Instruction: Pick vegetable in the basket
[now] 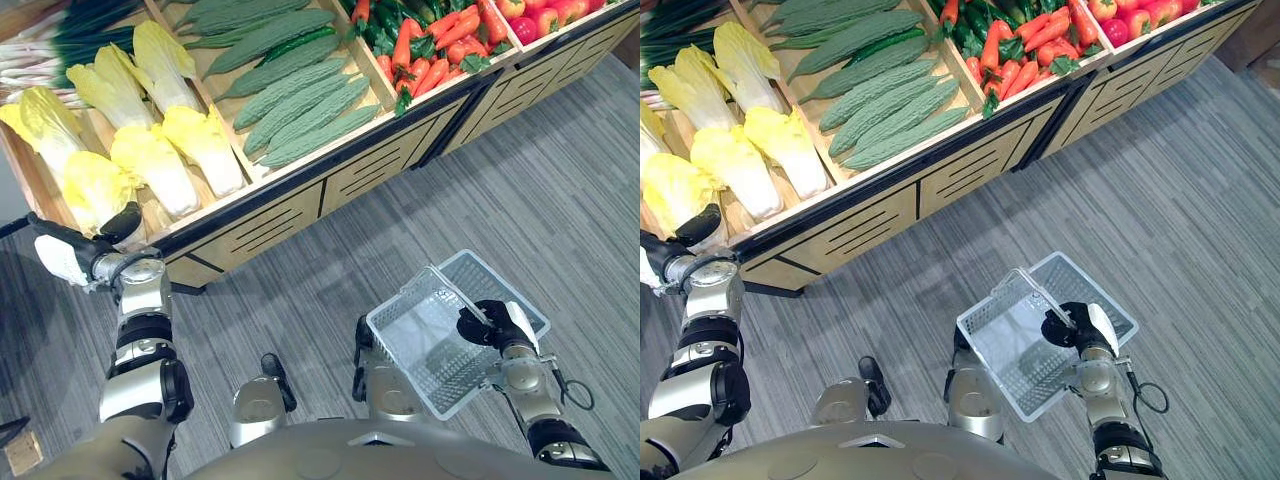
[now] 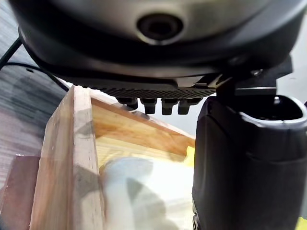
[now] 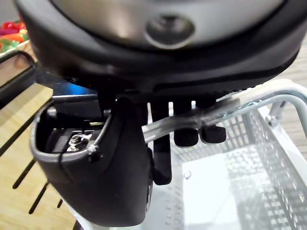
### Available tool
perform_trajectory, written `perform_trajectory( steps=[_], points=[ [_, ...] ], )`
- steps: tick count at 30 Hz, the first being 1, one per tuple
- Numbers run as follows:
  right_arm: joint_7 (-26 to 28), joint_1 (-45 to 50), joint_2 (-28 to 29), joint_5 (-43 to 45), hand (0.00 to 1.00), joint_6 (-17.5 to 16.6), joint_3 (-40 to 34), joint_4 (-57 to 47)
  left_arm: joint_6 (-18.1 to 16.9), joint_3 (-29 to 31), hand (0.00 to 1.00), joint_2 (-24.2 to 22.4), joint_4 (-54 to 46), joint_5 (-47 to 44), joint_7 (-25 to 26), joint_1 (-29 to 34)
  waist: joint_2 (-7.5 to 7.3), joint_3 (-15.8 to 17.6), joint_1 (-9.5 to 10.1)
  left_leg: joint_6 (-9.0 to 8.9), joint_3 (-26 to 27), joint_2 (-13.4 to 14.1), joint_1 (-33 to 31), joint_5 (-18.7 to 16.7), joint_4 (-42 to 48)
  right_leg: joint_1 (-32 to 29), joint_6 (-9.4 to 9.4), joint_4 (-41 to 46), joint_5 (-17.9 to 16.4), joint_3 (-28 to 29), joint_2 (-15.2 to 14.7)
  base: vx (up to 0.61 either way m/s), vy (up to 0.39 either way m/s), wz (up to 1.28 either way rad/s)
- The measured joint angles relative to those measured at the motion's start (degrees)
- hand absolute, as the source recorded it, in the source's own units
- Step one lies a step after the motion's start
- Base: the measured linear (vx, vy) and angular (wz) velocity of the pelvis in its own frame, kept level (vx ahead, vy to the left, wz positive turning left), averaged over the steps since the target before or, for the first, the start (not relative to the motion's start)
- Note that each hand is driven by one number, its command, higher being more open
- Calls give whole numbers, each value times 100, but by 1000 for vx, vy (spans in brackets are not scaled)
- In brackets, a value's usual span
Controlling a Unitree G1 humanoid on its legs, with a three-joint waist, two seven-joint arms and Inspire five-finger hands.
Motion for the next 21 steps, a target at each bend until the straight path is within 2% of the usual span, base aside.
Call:
perform_trajectory(
  steps=[6, 11, 15, 17, 21],
  points=[
    [-1, 10, 15, 3, 0, 0, 4, -25, 0, -163, 100, -93, -300, 8, 3, 17, -4, 43, 135, 12, -35, 39, -135, -103, 198, -41, 6, 0, 4, -14, -6, -7, -5, 2],
    [-4, 2, 89, 2, 0, -1, 3, -55, 5, -164, 100, -272, -729, 7, -3, 131, -14, 48, 136, 27, -143, 31, -187, -134, 265, 9, 6, 2, 4, -110, -21, -13, -7, 11],
    [-30, 12, 252, 0, 0, -1, -9, -180, 7, -277, 100, -518, -1506, 20, -46, 358, -83, 85, 152, 46, -183, 4, -189, -167, 308, 52, 9, 2, 6, -2, -32, -11, 9, 6],
    [-30, -4, 325, -4, 0, -29, -9, -260, 4, -783, 100, -738, -2059, 59, -242, 410, -123, 106, 145, 59, -183, 6, -210, -222, 384, 56, 16, 2, 11, 116, -43, -34, 19, -3],
    [-39, -33, 410, -6, 0, -115, -15, -311, -12, -1185, 100, -1204, -2691, 307, -257, 408, -139, 116, 53, 70, -148, 45, -235, -320, 499, 44, 35, 2, 23, 234, -38, -18, 0, -8]
  ],
)
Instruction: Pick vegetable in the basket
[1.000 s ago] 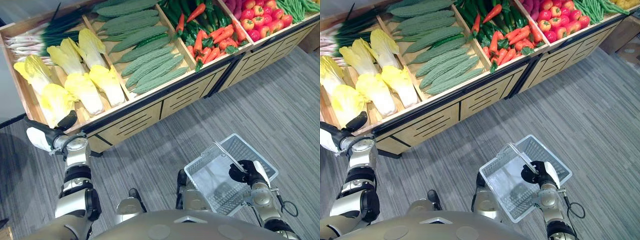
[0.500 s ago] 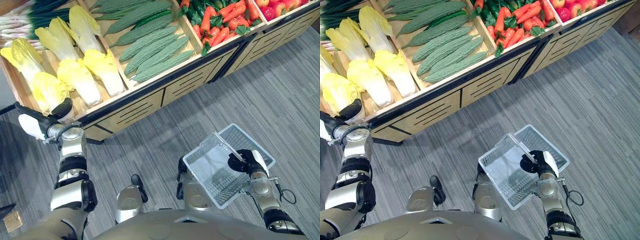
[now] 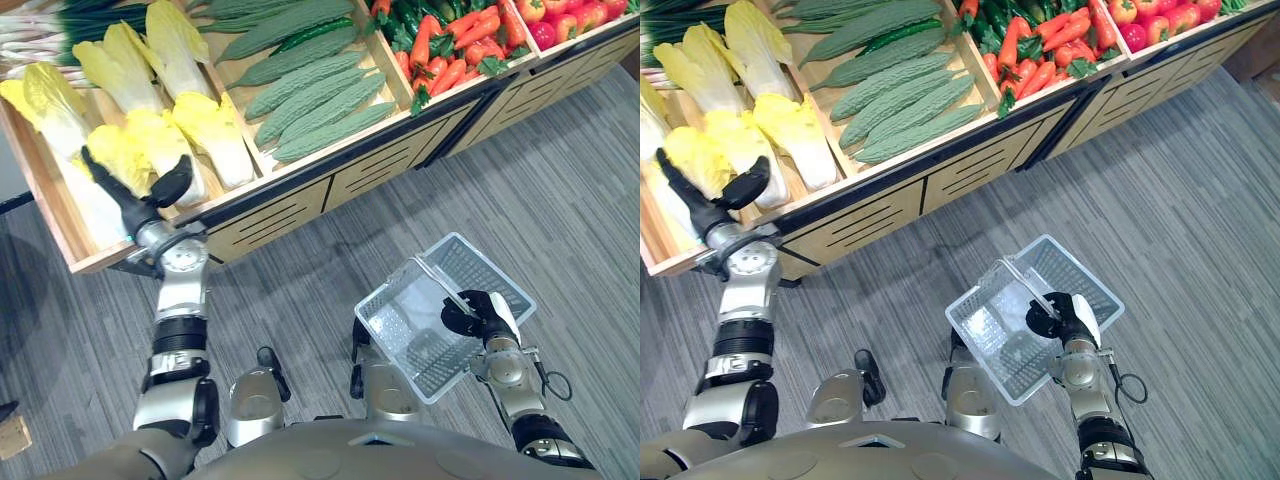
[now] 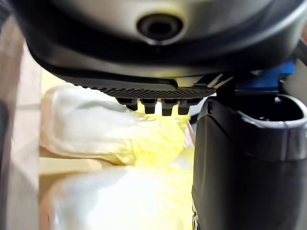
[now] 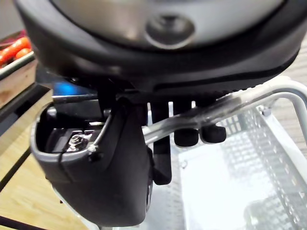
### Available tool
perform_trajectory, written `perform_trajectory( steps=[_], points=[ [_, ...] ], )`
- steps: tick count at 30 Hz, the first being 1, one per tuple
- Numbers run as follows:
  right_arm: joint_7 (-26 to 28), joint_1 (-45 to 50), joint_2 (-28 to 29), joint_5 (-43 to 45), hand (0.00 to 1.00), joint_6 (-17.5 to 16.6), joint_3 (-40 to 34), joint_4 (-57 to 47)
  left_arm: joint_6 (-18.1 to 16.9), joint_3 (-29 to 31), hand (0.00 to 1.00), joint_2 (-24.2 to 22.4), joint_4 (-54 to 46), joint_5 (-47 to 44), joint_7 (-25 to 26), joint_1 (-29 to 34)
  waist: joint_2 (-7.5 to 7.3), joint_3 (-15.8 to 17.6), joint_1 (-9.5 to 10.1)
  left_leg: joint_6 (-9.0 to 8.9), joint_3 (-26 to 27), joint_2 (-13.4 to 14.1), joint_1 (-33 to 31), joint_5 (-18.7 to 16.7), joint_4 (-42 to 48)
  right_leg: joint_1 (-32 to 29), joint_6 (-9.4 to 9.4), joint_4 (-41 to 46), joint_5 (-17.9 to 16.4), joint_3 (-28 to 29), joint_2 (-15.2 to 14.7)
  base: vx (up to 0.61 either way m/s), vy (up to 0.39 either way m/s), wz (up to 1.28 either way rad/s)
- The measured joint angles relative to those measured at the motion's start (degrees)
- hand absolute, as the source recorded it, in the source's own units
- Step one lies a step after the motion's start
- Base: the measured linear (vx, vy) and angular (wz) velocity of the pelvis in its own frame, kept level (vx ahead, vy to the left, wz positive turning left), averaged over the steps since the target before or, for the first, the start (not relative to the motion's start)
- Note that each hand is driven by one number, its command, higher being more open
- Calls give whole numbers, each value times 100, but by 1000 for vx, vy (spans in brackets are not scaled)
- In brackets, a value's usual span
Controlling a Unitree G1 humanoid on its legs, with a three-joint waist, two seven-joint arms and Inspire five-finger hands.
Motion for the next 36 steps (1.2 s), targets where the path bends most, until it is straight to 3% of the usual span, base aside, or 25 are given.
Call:
perform_trajectory(
  steps=[3, 25, 30, 36],
  points=[
    [-35, 5, 34, -1, 0, 1, -10, 2, -3, -19, 100, -174, -326, 172, 58, 2, 1, 0, -84, 0, 8, 0, -12, -11, 5, -34, 3, 1, 2, 126, 22, -2, -2, -3],
    [-111, 54, 67, -2, 0, 7, -83, 62, -2, -11, 100, -452, -1249, 413, 305, 80, 47, -23, -93, 4, -34, 13, -145, -7, 43, -158, 83, 2, 57, 268, 40, -8, -4, 0],
    [-167, 99, 75, -12, 0, 7, -119, 75, -2, 101, 100, -460, -1418, 406, 373, 306, 145, -80, -91, 7, -86, 10, -153, -5, 50, -163, 86, 3, 60, 280, 42, 0, 0, 0],
    [-168, 161, 121, -69, 0, 2, -147, 75, -2, 464, 100, -607, -1420, 368, 445, 573, 153, -92, -80, 8, -120, 84, -170, -22, 82, -147, 127, 7, 89, 302, 60, -44, -25, 1]
  ],
)
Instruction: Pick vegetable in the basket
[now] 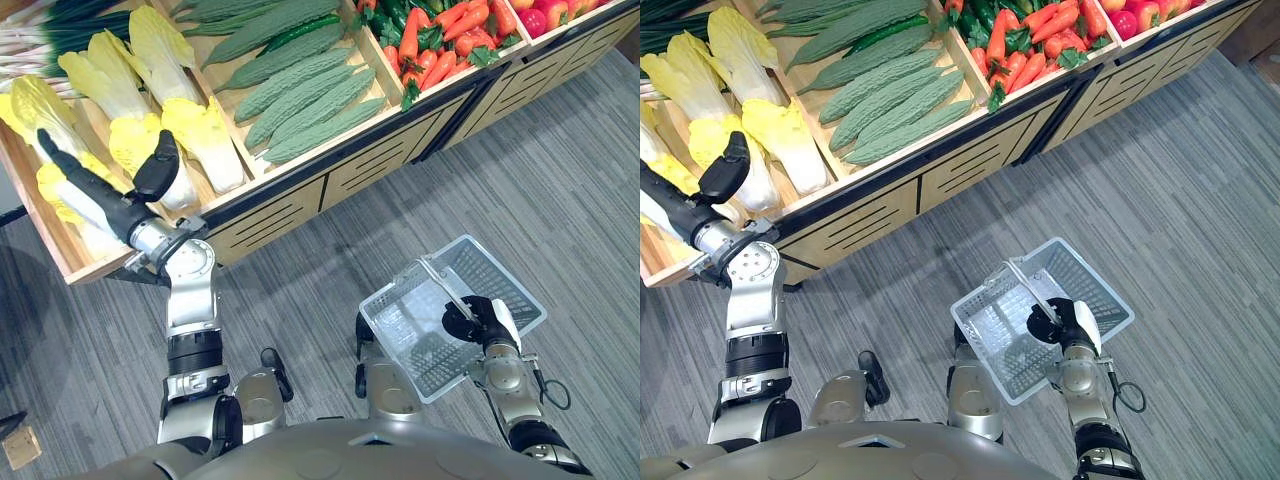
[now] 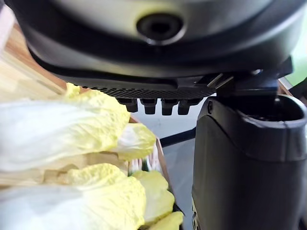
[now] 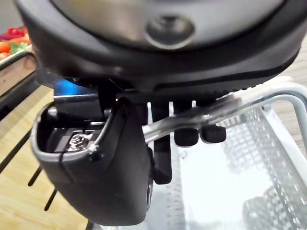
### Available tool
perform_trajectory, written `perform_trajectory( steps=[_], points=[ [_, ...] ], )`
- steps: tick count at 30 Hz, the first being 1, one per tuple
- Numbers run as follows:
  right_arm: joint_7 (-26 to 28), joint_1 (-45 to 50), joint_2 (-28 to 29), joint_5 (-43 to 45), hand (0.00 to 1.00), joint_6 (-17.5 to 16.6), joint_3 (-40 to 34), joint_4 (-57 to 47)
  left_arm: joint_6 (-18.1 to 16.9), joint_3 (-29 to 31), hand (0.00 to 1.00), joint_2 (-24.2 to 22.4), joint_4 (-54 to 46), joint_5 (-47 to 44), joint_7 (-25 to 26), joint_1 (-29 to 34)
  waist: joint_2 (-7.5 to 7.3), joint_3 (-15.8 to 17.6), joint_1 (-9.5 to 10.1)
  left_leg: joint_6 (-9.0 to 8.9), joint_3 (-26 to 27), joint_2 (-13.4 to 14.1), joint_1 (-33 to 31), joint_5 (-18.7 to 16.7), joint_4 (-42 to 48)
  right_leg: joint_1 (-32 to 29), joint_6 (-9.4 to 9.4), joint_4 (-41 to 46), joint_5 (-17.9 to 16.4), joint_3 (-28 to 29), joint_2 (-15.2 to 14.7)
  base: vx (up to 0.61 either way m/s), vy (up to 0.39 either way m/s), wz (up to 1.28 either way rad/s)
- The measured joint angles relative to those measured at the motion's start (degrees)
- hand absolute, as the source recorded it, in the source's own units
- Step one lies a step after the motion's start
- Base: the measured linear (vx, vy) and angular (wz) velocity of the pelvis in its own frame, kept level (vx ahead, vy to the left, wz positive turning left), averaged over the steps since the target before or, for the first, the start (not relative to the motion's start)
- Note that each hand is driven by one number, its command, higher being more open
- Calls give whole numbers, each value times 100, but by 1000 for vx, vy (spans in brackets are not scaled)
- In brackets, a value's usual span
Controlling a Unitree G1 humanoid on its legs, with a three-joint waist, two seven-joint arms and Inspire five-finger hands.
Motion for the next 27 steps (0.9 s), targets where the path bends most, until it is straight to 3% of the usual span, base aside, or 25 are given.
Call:
perform_trajectory(
  steps=[10, 16, 27],
  points=[
    [0, 50, 33, 0, 0, 7, -41, 3, 0, 277, 100, -6, 17, -596, -1, 330, 19, -83, -12, -6, -59, 16, -81, 29, 6, -55, 26, 1, 28, -3, 14, -24, -13, 1],
    [0, 42, 33, 0, 0, 14, -40, 5, 1, 280, 100, 4, 512, -724, -122, 325, 16, -86, -7, 12, -70, 7, -92, 47, 15, -55, 30, -4, 77, 5, 2, -26, 0, 1],
    [0, -4, 33, 9, 0, 17, -13, 49, -1, 279, 100, 265, 1607, -1101, -160, -202, -8, -88, -29, 36, -28, 14, -239, 97, 19, -244, 49, -6, 264, 177, 11, -41, 2, -2]
  ],
)
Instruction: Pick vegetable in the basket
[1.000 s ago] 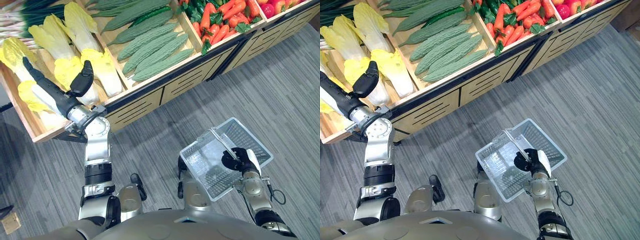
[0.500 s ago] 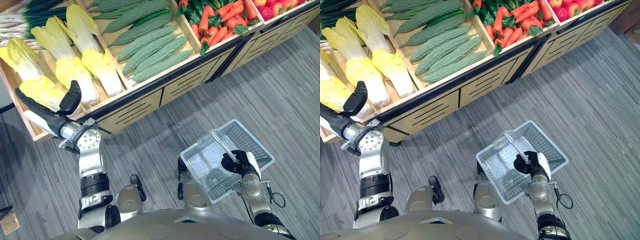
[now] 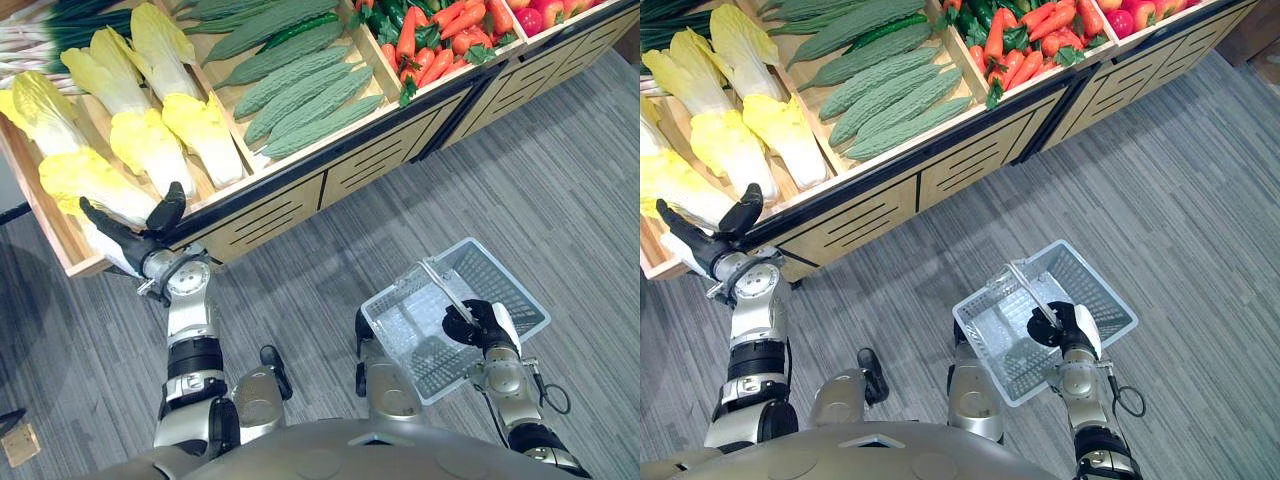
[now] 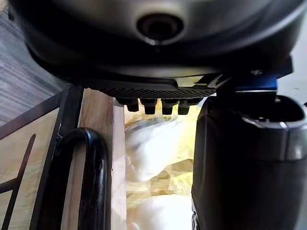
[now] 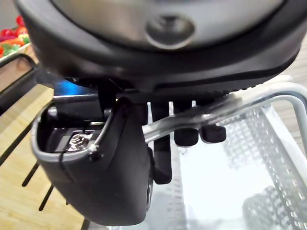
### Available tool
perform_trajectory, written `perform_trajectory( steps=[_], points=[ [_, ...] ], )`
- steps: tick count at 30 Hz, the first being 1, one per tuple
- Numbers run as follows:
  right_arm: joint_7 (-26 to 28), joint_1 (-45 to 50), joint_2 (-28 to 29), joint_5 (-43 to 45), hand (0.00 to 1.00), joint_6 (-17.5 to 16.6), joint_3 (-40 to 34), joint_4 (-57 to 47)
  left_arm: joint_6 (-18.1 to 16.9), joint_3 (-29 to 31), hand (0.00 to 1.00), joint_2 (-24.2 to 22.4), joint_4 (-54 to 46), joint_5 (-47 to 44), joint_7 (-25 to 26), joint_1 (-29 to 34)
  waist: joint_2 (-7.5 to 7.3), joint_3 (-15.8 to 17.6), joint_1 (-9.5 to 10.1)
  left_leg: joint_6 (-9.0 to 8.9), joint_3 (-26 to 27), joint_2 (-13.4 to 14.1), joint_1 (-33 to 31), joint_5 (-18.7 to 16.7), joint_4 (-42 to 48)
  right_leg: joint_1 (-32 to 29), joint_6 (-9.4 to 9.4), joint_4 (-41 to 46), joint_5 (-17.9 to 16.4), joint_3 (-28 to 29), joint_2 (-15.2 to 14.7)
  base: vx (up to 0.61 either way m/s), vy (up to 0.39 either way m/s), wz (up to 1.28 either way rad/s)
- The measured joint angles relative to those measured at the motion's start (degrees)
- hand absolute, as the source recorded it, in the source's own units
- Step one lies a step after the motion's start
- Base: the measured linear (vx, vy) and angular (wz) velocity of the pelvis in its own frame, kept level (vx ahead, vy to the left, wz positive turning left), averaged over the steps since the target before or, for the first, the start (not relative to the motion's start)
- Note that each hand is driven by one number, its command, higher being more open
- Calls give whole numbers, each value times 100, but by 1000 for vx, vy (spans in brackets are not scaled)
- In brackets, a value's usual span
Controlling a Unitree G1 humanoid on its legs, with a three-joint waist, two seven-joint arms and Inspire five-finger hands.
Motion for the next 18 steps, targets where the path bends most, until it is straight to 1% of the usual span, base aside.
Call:
perform_trajectory(
  steps=[5, 8, 9, 10, 11, 13, 15, 18],
  points=[
    [0, -41, -2, 9, 0, 0, 71, 1, -53, 11, 100, 198, 350, -36, 42, -290, -41, 8, -14, 15, -3, 12, -104, 32, -13, -121, 37, -1, 55, 103, 19, -48, -11, -3],
    [0, -74, -5, 13, 0, -1, 88, 6, -128, 33, 100, 288, 653, -117, 95, -511, -50, 12, -9, -5, -4, 26, -129, 46, -35, -174, 67, -6, 190, 134, 45, -47, 3, -4],
    [0, -99, -22, 16, 0, -1, 143, 9, -131, 34, 100, 346, 733, -140, 119, -578, -64, 20, -11, -1, -5, 26, -133, 65, -60, -205, 75, -7, 253, 143, 57, -65, 16, -9],
    [0, -125, -33, 18, 0, -2, 212, 9, -154, 37, 100, 434, 852, -205, 139, -666, -95, 36, -27, 21, -6, 20, -126, 99, -102, -222, 143, -9, 312, 157, 61, -66, 17, -5],
    [0, -127, -35, 19, 0, -2, 239, 9, -168, 41, 100, 469, 904, -229, 151, -710, -111, 43, -34, 23, -10, 19, -123, 112, -116, -224, 157, -10, 335, 182, 63, -66, 21, -3],
    [0, -132, -38, 20, 0, -5, 344, 23, -283, 80, 100, 573, 1063, -382, 204, -847, -186, 44, -42, 36, -21, 9, -113, 181, -197, -252, 151, -11, 391, 271, 77, -60, 23, -1],
    [0, -137, -40, 20, 0, -7, 399, 48, -368, 123, 100, 666, 1154, -514, 208, -909, -224, 47, -66, 12, -21, 1, -93, 251, -288, -268, 150, -11, 401, 275, 86, -22, 6, 0],
    [1, -144, -42, 20, 0, -6, 415, 53, -401, 271, 100, 792, 1392, -576, 213, -1059, -236, 49, -102, -20, -12, 0, -53, 353, -442, -307, 150, -10, 401, 292, 123, -13, -8, -6]
  ],
)
